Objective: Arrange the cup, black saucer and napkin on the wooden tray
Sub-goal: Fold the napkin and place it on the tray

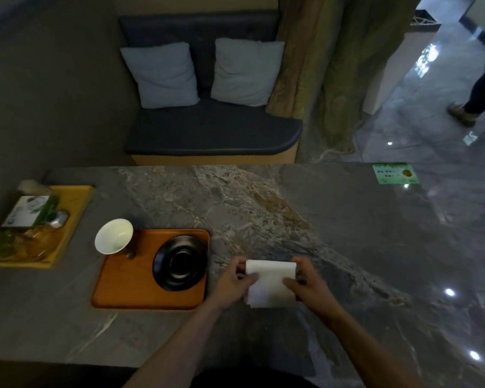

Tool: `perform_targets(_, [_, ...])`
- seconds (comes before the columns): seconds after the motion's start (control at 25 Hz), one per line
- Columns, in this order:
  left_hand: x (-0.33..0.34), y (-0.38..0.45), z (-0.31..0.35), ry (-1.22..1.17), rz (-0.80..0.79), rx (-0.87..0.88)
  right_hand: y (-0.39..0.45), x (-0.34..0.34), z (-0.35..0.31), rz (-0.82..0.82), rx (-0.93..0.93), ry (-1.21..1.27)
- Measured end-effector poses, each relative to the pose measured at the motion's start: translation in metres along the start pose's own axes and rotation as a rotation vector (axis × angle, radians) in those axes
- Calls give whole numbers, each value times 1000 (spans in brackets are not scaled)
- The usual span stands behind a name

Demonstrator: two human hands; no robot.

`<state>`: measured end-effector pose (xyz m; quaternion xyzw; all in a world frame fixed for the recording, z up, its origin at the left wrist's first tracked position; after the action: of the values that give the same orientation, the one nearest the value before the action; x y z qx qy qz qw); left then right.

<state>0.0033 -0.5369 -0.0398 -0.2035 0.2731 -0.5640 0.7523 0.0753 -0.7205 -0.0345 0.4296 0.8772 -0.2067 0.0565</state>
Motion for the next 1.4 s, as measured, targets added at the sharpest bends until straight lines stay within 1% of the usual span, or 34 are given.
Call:
perform_targets(0.08, [-8, -20, 1, -129, -16, -15, -4, 7, -10, 12, -22, 78])
perform_targets(0.2, [-22, -48, 2, -251, -23, -33, -9, 23, -20, 15, -43, 134])
perform_targets(0.48, [-69, -85, -10, -277, 82, -22, -15, 70, -38, 2, 4, 240])
perform_targets(0.6, [-95, -95, -16, -261, 120, -12, -13, 93, -51, -11, 9, 288])
perform_targets(0.92, [-175, -98, -37, -176, 170, 20, -2, 163, -83, 0, 3, 294])
perform_targets(1.2, [-234, -82, -60, -85, 124, 1, 15, 217, -94, 61, 64, 225])
perform_targets(1.4, [-279, -66, -82, -41, 113, -23, 28, 262, -102, 66, 66, 174])
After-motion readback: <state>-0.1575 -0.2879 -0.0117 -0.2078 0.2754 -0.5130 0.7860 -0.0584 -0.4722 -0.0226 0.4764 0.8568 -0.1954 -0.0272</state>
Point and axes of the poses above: each hand's wrist, its own y-axis towards the middle knuckle, its own x-axis out of the palm, z = x × y, the point moved 9 cm from there along y, towards the middle knuckle, and after that the axes turned 7 degrees about -x, right-handed, at the moved point
